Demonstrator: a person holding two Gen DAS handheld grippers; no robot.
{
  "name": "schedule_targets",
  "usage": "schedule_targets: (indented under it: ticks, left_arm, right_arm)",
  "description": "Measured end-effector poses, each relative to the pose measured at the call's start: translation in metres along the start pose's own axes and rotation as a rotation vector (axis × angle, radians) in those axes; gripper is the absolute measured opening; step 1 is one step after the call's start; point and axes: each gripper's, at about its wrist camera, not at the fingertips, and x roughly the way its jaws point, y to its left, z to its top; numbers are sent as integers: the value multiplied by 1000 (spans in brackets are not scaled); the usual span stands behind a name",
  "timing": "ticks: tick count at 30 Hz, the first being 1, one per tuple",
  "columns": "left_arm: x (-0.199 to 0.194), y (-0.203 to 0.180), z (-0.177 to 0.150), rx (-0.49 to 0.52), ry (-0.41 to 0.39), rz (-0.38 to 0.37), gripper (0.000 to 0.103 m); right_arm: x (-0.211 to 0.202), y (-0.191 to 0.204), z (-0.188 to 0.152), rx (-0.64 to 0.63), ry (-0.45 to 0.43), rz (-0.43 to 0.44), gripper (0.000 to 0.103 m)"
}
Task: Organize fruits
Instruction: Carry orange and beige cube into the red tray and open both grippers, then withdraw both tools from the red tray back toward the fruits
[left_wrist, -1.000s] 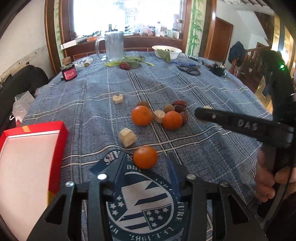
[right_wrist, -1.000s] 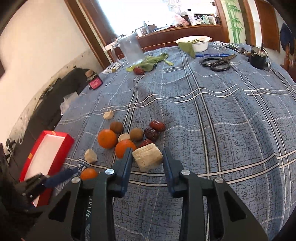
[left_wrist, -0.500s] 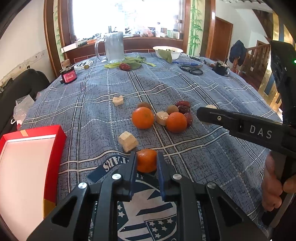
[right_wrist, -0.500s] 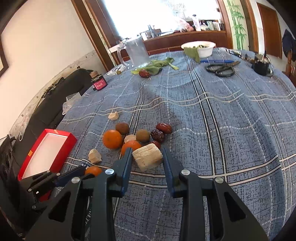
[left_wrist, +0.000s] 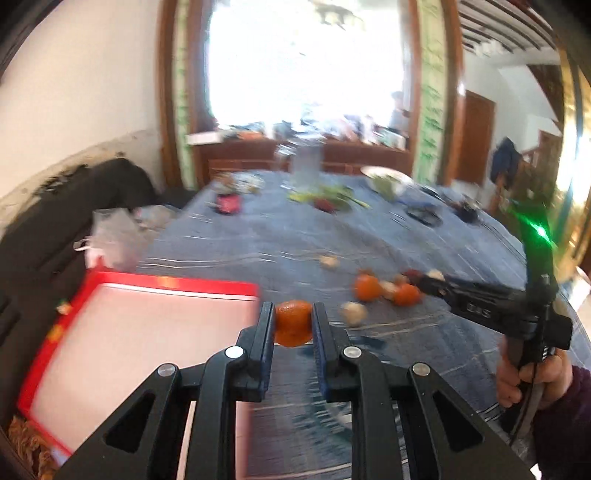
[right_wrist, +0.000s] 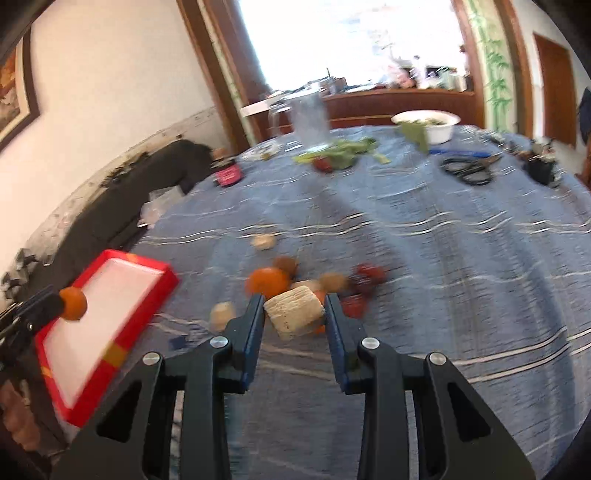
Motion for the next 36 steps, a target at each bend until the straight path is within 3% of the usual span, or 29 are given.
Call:
schedule_targets:
  ticks: [4,6,10,17,28,30,32,36]
  left_arm:
    - [-13,46,-7,-56,3,91,18]
    - [-14,65,-13,-83,16,132,12]
    - [-13,95,-27,-133,52,193,12]
    - [-6,125,-50,-165,108,242,12]
    - [2,131,-61,-183,144,229,12]
    - [1,129,-59,-181,146,225,12]
    - [2,127,-59,-177,147,226,12]
    - [1,122,-55,-171,146,221,13]
  right_arm:
    - [1,57,-1,-95,2,83,35]
    - [5,88,-1,-133,18,153,35]
    - [20,151,-9,-232,71,250,35]
    - [46,213,-45,-344,163,309,35]
    - [67,215,-63,-398,258,283,37]
    - [64,214,-61,-405,263,300,44]
    - [57,209,-56,-392,228,299,61]
    - [42,192,-42,-343,156,316,63]
